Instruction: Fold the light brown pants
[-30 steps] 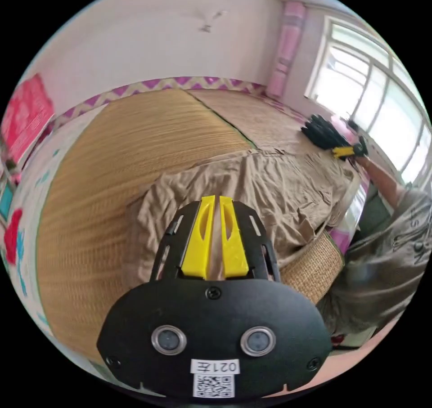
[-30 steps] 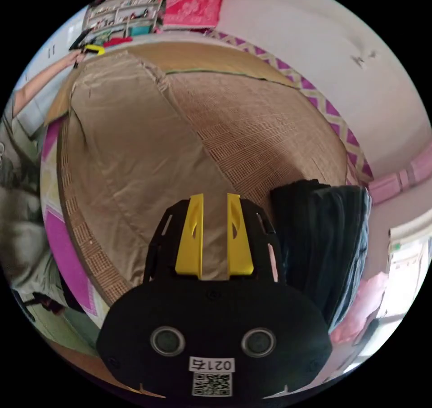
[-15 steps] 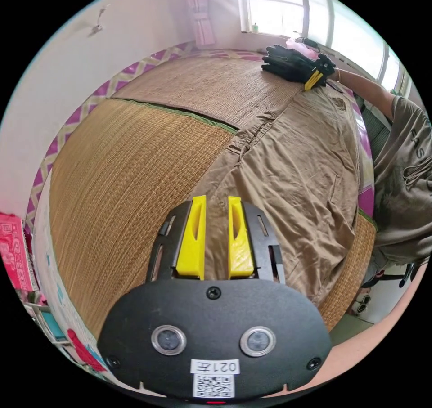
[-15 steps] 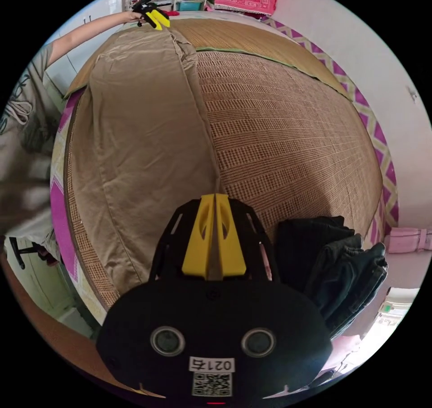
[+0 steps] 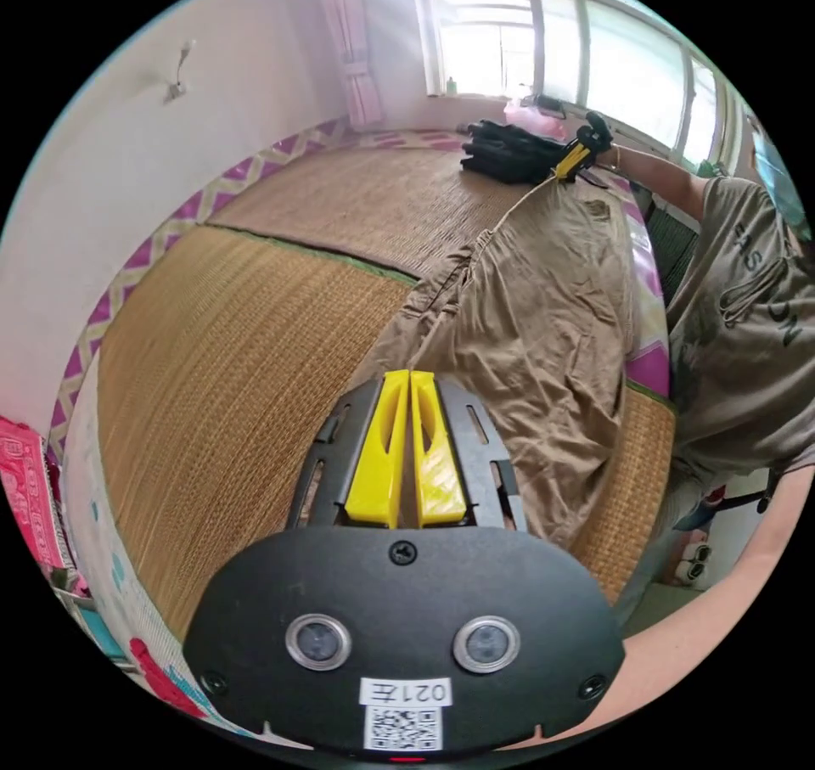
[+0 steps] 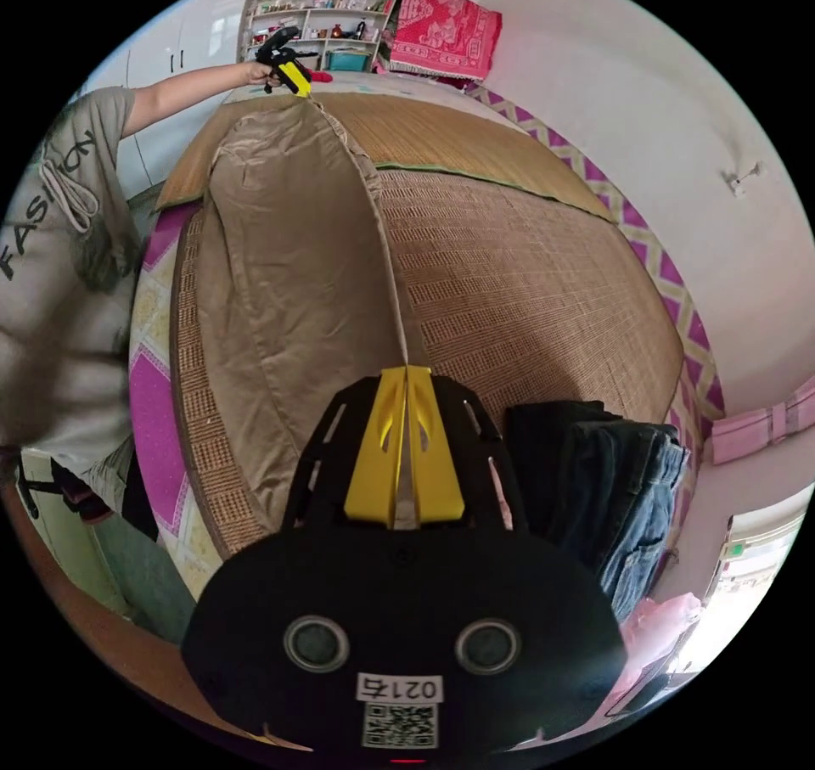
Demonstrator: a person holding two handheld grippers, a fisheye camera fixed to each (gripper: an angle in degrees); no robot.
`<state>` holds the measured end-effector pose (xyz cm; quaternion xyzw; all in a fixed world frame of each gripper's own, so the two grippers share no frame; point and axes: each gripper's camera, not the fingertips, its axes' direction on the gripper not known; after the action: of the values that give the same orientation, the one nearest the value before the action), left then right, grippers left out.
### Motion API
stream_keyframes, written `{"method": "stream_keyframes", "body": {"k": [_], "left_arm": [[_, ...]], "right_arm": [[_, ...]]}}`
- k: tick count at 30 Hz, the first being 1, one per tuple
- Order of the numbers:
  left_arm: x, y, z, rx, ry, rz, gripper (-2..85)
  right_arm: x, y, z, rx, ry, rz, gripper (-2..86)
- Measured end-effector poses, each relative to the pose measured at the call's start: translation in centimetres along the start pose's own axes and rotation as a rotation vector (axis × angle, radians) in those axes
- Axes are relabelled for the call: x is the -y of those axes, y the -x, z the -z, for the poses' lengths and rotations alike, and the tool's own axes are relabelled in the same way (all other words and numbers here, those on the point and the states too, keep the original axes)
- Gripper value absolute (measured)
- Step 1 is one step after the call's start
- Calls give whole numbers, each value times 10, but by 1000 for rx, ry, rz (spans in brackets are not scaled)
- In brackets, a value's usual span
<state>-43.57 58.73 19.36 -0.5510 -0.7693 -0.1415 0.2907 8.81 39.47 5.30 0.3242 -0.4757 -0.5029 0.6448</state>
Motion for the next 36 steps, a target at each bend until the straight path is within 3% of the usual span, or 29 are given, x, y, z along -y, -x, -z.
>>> {"method": "stream_keyframes", "body": {"k": [6, 11, 15, 20, 24, 27, 31, 33, 36], "left_arm": [[-53, -121, 116, 88, -51, -118, -10], [-142, -226, 164, 45, -43, -105, -10], [-242, -273, 132, -47, -49, 76, -9], [-366, -288, 39, -147, -19, 352, -8], [-428, -290, 37, -182, -187, 459, -7], [-442, -294, 63, -210, -248, 431, -7], [-440, -294, 141, -139, -541, 343, -9], [-426, -282, 151, -31, -570, 379, -9], [-373, -243, 110, 66, -426, 437, -9]], "right_arm": [[-31, 90, 123, -44, -101, 71, -10], [-97, 223, 194, -1, -123, 109, -10], [-131, 292, 164, 82, -82, 54, -10], [-172, 330, 59, 196, 9, -78, -9], [-194, 317, 30, 164, 14, -195, -7], [-202, 294, 44, 271, 40, -190, 7], [-228, 203, 119, 225, -210, -305, 84], [-231, 154, 123, 110, -254, -392, 85], [-205, 75, 69, -103, -46, -413, 37]]}}
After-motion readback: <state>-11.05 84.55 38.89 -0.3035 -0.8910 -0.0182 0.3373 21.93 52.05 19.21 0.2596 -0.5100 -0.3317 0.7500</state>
